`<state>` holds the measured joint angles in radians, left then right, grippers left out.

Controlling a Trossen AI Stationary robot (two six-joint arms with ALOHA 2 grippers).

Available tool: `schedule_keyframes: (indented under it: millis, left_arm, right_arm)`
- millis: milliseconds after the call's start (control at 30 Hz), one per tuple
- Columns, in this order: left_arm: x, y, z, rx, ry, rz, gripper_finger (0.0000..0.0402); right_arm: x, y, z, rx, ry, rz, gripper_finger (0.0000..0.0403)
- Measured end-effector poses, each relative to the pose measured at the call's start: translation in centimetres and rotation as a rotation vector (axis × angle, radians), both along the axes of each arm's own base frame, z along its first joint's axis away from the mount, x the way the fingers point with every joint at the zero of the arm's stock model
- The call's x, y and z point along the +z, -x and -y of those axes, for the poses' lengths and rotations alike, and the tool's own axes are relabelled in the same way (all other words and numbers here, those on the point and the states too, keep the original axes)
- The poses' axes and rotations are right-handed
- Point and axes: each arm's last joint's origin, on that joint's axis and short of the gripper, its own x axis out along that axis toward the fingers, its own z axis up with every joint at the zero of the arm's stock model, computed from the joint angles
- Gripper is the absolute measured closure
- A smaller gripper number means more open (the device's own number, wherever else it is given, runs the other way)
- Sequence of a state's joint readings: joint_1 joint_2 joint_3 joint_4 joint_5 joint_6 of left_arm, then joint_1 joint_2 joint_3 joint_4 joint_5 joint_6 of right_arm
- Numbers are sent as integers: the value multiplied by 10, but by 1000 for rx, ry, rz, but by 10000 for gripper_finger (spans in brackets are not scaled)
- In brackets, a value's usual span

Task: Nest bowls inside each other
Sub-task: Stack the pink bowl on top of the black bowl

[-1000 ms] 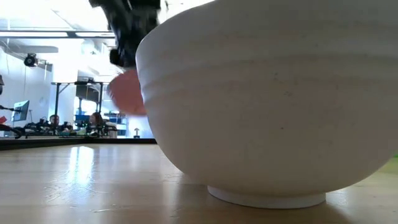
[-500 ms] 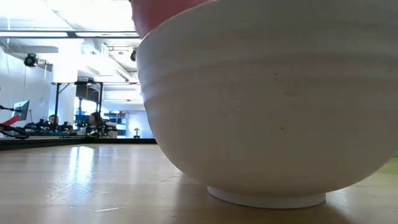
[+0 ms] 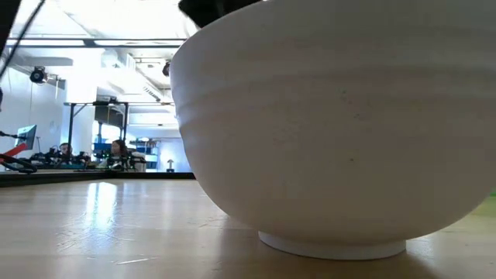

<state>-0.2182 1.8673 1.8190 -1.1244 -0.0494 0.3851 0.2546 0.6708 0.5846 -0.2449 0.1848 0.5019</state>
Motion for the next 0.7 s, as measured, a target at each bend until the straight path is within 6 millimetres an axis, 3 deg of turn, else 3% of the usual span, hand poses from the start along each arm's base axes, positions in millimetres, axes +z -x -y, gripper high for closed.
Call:
schedule_keyframes:
  millis: [167,300,533,700]
  left_arm:
    - [16,-21,6,-124,-37,63,401]
    - [9,-30,11,-202,-66,23,401]
    - [-8,-27,17,-292,-101,-114,401]
    - [-6,-28,17,-293,-100,-92,401]
  right_arm:
    - [4,11,3,-1,-9,23,394]
    - [6,16,4,-5,-23,31,394]
    - [5,17,4,-6,-24,23,394]
    - [5,17,4,-6,-24,19,394]
